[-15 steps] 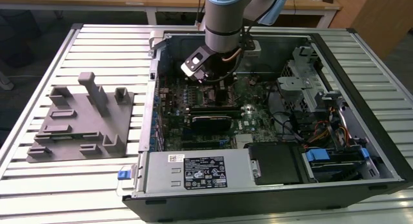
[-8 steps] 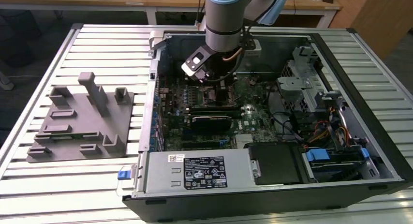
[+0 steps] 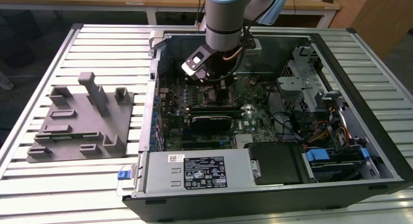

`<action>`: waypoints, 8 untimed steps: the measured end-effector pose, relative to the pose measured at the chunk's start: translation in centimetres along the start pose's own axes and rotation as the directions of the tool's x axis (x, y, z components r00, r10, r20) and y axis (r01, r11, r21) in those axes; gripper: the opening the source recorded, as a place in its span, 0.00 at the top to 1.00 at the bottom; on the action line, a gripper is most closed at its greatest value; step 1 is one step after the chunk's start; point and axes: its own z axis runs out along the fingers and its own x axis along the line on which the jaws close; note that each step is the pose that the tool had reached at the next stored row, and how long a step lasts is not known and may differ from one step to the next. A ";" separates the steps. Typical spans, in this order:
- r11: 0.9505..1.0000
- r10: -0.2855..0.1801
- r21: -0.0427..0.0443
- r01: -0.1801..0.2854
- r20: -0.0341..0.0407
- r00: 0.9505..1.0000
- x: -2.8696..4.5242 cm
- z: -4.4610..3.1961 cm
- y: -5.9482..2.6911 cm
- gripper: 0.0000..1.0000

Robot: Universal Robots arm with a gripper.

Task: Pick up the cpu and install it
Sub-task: 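Place the cpu into insertion slot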

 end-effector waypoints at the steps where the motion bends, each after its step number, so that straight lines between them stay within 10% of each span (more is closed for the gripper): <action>1: 1.000 0.000 0.000 0.000 0.000 1.000 0.00 -0.02 0.00 0.46; 8: 1.000 -0.014 0.000 0.014 -0.005 1.000 0.00 0.04 0.00 0.46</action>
